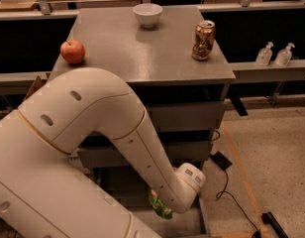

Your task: Pick green rice chip bag from bottom drawer and place on counter

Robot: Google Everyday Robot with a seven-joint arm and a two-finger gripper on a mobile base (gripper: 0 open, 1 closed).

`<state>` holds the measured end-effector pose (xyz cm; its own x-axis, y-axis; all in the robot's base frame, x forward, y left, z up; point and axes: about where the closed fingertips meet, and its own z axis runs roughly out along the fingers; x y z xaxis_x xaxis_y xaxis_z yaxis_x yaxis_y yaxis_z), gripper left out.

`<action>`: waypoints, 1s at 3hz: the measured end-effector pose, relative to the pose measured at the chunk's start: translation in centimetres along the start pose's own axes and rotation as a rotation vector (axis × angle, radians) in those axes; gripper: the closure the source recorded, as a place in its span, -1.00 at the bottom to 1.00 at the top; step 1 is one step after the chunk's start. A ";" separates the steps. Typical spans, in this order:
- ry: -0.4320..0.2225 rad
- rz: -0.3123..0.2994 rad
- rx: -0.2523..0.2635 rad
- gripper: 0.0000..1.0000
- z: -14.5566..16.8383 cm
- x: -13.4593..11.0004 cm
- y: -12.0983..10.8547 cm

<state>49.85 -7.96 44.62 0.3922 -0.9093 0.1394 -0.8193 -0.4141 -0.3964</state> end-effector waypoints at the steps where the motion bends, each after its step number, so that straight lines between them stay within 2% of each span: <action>1: -0.001 0.001 0.002 1.00 0.1 0.0 -0.1; 2: -0.010 -0.027 0.009 1.00 -0.8 -1.2 -2.3; 3: -0.023 -0.108 0.038 1.00 -2.8 -3.7 -7.2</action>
Offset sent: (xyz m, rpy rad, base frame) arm 0.0467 0.0805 0.0626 -0.0020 -0.0114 0.1283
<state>53.15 -1.74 49.53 0.4873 -0.8580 0.1626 -0.7553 -0.5076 -0.4147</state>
